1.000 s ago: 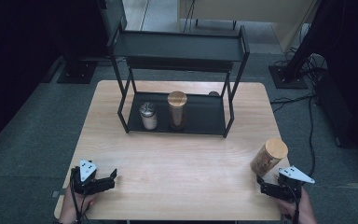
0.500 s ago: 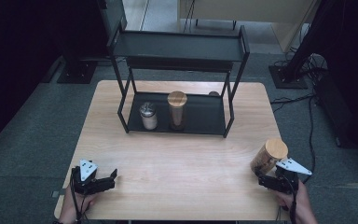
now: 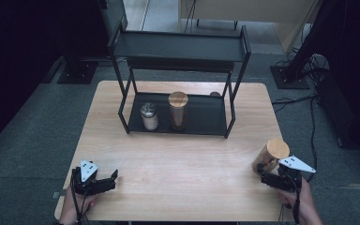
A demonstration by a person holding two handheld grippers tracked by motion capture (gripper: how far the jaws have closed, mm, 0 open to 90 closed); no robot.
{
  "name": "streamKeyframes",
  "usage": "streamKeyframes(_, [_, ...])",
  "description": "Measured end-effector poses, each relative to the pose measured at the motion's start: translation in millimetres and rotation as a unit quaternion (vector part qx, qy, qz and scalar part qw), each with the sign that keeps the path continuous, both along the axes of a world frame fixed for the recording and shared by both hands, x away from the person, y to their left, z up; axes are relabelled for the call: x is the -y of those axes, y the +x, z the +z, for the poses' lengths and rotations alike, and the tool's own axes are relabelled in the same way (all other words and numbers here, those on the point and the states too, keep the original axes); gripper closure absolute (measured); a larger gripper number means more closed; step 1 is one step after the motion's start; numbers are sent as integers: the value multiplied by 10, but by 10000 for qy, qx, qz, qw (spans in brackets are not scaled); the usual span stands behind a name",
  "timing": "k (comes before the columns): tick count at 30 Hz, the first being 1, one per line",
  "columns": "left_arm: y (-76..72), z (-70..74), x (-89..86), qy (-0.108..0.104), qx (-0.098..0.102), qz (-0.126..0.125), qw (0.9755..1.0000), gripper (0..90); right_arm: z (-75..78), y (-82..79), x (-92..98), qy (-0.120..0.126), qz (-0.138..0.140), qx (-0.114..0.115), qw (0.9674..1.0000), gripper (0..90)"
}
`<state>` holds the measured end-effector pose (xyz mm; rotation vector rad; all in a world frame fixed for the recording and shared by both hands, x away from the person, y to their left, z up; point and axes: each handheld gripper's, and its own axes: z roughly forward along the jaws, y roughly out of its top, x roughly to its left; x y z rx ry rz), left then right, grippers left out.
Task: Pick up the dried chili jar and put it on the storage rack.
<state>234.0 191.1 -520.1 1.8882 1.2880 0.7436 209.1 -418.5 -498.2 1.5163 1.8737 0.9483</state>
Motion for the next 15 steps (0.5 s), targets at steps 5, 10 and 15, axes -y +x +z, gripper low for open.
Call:
streamKeyframes(5, [0,0,1,1,4,1,10000,4,92,-1,12,43,32,76,10000,153])
streamKeyframes(10, [-1,0,2,16,2,-2,10000,4,181,8,10,22,86,133,9999,155])
streamKeyframes(15, [-1,0,3,17,-1,-3,10000,4,263,32,6,20,119,165,9998,161])
